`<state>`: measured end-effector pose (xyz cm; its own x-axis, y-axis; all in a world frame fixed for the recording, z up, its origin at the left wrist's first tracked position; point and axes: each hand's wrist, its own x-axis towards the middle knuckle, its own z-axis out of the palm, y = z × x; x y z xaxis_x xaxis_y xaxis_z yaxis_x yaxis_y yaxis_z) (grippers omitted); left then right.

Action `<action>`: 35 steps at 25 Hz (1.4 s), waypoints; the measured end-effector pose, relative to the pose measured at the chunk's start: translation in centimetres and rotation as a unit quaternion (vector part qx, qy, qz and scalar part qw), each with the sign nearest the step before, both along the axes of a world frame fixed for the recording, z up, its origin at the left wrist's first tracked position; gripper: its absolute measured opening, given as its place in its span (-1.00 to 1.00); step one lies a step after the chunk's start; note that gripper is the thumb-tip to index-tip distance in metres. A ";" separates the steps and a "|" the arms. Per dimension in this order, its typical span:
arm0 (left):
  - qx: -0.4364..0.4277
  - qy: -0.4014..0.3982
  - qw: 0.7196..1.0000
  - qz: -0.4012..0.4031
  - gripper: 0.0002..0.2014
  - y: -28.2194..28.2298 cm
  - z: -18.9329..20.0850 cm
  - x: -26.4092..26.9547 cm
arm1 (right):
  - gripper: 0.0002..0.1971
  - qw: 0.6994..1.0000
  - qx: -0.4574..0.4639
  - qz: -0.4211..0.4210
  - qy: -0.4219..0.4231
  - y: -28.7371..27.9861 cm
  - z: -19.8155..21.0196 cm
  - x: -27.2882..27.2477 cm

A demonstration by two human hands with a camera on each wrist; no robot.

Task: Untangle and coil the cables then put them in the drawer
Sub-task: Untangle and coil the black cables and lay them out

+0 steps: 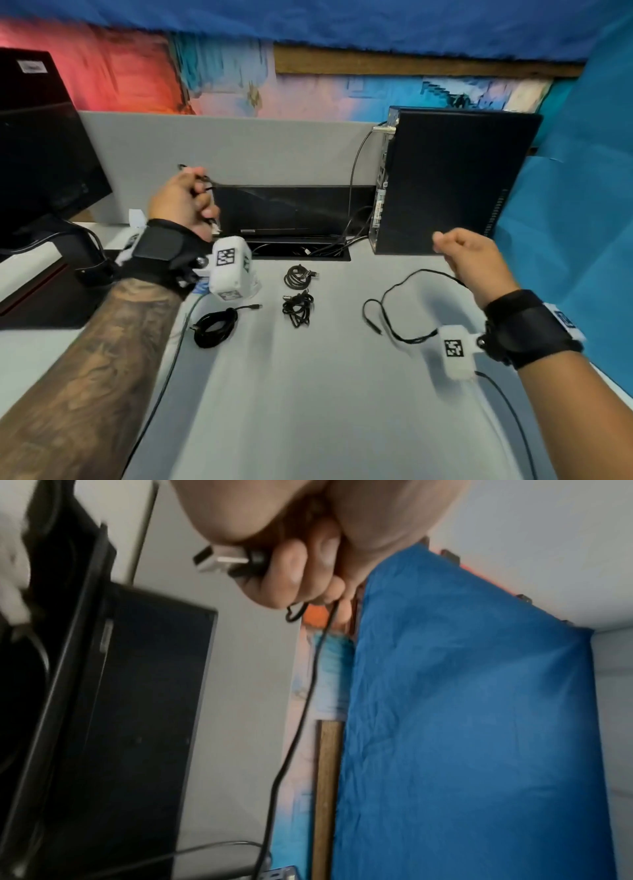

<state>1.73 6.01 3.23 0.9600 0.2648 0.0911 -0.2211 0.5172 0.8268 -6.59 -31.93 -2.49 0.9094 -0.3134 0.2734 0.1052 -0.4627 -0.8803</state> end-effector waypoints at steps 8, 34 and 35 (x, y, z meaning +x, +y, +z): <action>0.131 -0.065 0.988 -0.044 -0.77 -1.4 0.6 -1.2 | -0.57 0.931 -0.240 0.073 0.266 0.6 -1.2 0.6; 0.438 -0.083 0.866 -0.228 -0.64 -9.7 -1.4 -6.3 | -0.62 0.974 -0.166 0.131 -0.082 6.8 3.2 -0.5; 0.408 -0.087 0.878 -0.236 -0.68 -10.0 -1.2 -6.5 | -0.64 0.969 -0.088 0.216 -0.079 8.0 3.3 -0.9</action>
<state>-4.73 -3.96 2.00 0.8975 -0.3810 0.2222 -0.3018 -0.1631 0.9393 -7.45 -23.89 0.84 0.8877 0.1505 0.4351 0.4496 -0.4870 -0.7488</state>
